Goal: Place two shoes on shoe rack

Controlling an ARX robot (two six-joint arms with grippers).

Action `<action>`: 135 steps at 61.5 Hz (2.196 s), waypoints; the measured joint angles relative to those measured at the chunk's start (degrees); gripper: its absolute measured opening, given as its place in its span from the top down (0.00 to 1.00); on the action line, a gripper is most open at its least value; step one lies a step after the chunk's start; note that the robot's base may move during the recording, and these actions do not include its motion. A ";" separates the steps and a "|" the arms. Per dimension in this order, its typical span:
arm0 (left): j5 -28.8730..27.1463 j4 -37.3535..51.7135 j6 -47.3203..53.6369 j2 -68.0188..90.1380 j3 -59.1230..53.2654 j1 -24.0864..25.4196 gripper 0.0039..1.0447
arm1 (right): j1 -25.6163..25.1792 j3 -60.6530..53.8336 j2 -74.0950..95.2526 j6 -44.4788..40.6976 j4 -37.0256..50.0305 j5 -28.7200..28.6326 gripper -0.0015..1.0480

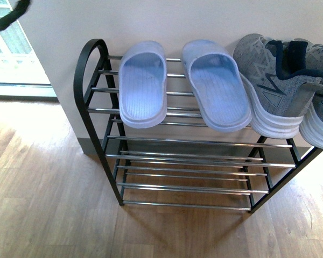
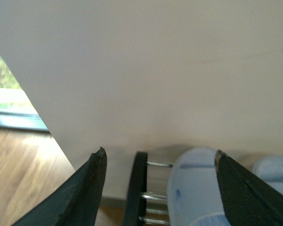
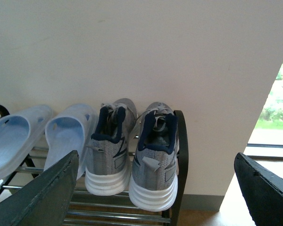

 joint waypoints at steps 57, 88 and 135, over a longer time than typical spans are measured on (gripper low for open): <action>15.96 14.45 4.63 -39.32 -45.53 16.76 0.99 | 0.00 0.00 0.02 0.00 0.00 0.00 0.09; 22.08 2.49 4.74 -58.40 -52.59 22.97 0.99 | 0.00 0.00 0.02 0.00 0.00 0.00 0.09; 22.10 -23.56 4.76 -86.18 -52.92 22.99 0.99 | 0.00 0.00 0.02 0.00 0.00 0.00 0.09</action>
